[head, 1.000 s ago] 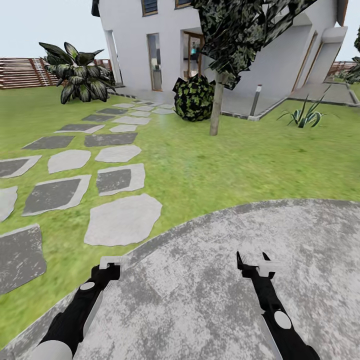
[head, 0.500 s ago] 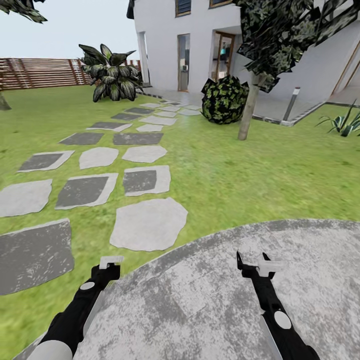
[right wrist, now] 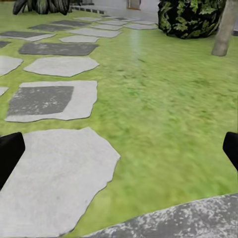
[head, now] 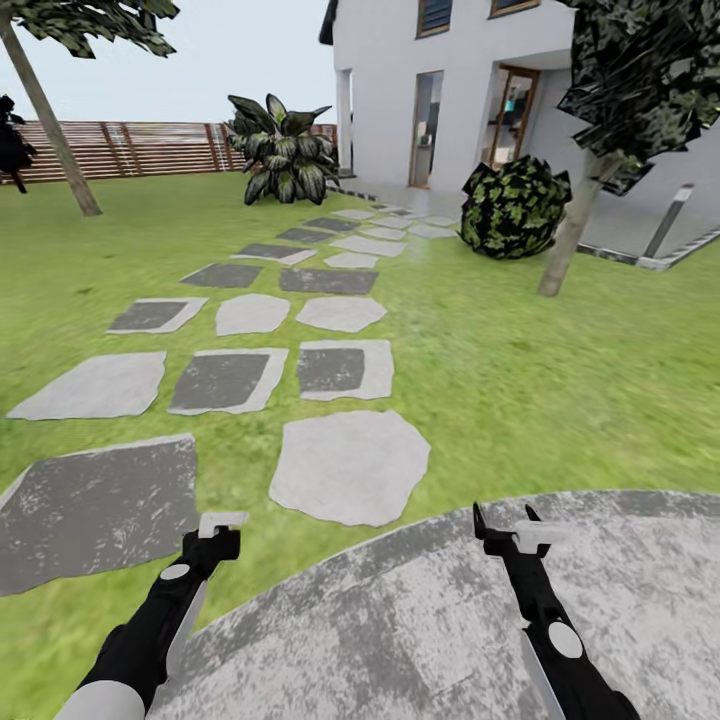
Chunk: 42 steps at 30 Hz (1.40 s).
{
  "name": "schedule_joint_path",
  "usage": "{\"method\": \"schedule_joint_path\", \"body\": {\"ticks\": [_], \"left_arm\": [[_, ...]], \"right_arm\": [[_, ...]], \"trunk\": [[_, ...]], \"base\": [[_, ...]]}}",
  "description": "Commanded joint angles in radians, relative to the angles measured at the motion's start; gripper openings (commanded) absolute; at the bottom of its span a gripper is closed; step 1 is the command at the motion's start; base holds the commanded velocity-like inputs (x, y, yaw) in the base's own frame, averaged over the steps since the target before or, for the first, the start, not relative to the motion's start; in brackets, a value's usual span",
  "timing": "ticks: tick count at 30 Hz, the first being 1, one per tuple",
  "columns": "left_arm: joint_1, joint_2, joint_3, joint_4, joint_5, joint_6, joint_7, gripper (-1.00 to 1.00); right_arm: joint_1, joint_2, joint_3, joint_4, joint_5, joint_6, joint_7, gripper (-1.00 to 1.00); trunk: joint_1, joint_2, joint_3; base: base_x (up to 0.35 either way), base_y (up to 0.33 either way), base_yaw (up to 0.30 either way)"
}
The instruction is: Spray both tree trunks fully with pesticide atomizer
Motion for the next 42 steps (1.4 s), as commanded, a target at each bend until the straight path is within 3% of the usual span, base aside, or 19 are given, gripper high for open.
{"method": "schedule_joint_path", "body": {"ticks": [1,13,42], "left_arm": [[0.000,0.000,0.000,0.000,0.000,0.000,0.000,-1.00],[0.000,0.000,0.000,0.000,0.000,0.001,0.001,-1.00],[-0.001,-0.001,0.000,0.004,0.000,0.001,0.002,-1.00]], "right_arm": [[0.000,0.000,0.000,0.000,0.000,0.000,0.000,1.00],[0.000,0.000,0.000,0.000,0.000,0.000,0.000,1.00],[0.000,0.000,0.000,0.000,0.000,0.000,0.000,1.00]], "trunk": [[0.000,0.000,0.001],[0.000,0.000,0.009],[0.000,0.000,0.036]], "base": [[0.279,0.213,0.278],[0.308,0.111,0.275],[0.341,-0.033,0.236]]}}
